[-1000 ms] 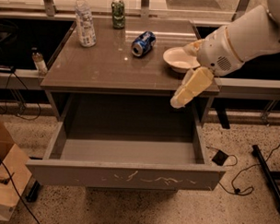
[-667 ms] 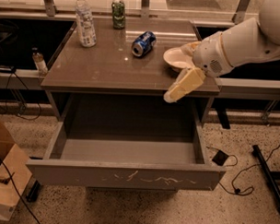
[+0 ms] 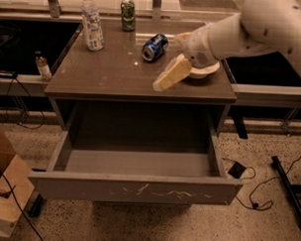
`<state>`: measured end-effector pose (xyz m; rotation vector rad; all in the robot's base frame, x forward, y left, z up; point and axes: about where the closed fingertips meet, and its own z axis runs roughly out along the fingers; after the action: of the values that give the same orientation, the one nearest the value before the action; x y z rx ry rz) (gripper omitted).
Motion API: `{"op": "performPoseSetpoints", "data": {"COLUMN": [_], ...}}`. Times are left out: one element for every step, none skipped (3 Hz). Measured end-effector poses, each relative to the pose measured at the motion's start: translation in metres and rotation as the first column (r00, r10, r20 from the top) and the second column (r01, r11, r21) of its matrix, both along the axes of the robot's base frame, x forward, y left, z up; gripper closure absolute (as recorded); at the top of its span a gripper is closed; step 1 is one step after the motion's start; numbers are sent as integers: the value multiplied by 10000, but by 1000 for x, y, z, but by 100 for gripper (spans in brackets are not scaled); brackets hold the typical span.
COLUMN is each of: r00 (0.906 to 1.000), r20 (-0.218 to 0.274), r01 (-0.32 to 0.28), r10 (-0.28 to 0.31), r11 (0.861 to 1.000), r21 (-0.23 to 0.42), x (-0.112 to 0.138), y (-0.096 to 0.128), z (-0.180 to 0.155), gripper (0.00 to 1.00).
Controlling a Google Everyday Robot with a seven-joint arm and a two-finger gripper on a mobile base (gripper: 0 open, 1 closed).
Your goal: Place blue plastic bottle into top drawer
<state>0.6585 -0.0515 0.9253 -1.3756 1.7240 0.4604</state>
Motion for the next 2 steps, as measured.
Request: {"op": "performPoseSetpoints", "data": {"r00": [9989, 9933], "r20": [53, 84], "r01": [-467, -1149], "r10": [468, 1153], "r11": [9987, 9926], "r21": [-179, -393], "x": [46, 102], "y": [44, 99], "z": [-5, 2], "gripper": [0, 0]}}
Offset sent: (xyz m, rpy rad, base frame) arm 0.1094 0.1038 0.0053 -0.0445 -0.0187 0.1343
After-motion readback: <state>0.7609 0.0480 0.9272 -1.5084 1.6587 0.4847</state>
